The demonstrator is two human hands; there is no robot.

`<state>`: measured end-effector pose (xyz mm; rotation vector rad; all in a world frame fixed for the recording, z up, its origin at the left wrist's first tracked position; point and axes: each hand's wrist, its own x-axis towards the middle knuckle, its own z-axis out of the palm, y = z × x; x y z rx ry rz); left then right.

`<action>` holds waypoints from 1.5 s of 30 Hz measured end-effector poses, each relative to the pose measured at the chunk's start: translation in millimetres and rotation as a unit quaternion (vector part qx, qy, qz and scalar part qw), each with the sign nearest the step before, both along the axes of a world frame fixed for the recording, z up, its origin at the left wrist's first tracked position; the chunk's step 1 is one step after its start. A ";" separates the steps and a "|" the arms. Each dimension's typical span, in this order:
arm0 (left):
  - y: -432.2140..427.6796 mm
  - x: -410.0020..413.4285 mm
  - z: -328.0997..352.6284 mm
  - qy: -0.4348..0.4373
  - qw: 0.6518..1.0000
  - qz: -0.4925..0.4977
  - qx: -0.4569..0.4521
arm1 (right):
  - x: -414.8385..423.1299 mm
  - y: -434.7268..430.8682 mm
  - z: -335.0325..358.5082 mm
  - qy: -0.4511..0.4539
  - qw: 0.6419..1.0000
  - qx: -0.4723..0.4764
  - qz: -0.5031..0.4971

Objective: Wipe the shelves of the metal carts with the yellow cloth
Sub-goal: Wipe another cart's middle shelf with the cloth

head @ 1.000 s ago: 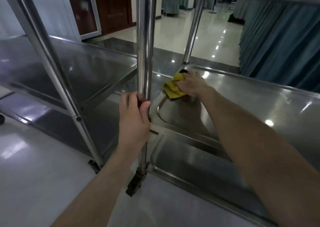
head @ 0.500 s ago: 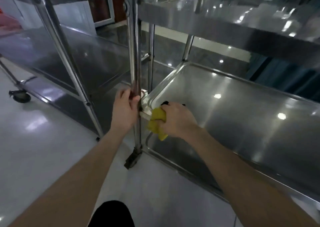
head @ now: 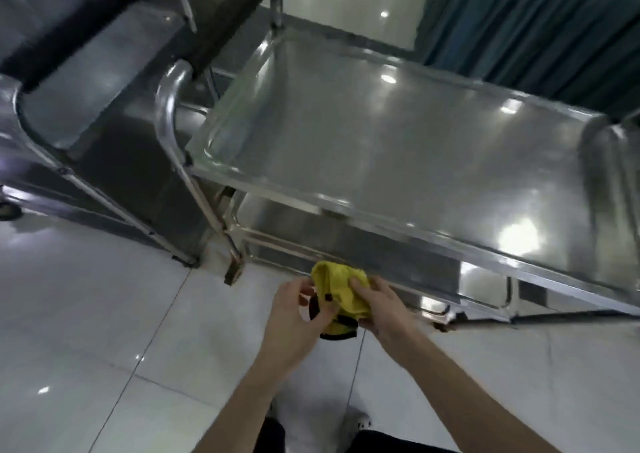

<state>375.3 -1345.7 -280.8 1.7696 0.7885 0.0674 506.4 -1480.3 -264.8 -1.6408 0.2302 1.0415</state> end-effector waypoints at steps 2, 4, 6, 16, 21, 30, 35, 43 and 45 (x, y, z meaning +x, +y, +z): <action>-25.9 11.8 52.6 -0.012 1.000 -0.006 -0.022 | -2.2 -30.8 45.7 0.005 1.000 -0.007 -0.006; -53.0 32.0 100.2 -0.012 0.999 -0.035 -0.019 | 2.6 -61.0 87.2 0.013 1.000 -0.002 -0.002; -81.2 58.6 136.5 -0.030 0.997 -0.068 0.014 | 14.5 -94.1 124.8 0.025 0.999 0.034 0.003; -261.0 201.0 266.2 -0.047 0.977 -0.176 0.108 | 145.4 -334.2 250.7 -0.453 0.860 -0.069 0.227; -303.7 271.0 316.1 -0.037 0.963 -0.203 0.171 | 259.8 -408.7 303.5 -0.569 0.802 -0.036 0.177; -312.9 412.4 351.5 -0.196 0.978 -0.055 -0.041 | 435.7 -368.4 370.0 -0.527 0.832 0.102 0.142; -310.5 487.1 316.5 -0.193 0.980 0.050 -0.004 | 534.1 -345.1 363.6 -0.508 0.810 0.058 0.289; -299.3 556.4 331.0 -0.180 0.962 0.169 0.114 | 634.9 -285.6 373.8 -0.470 0.707 0.106 0.518; -295.1 575.9 330.4 -0.171 0.958 0.185 0.136 | 654.6 -260.9 369.9 -0.520 0.650 0.120 0.541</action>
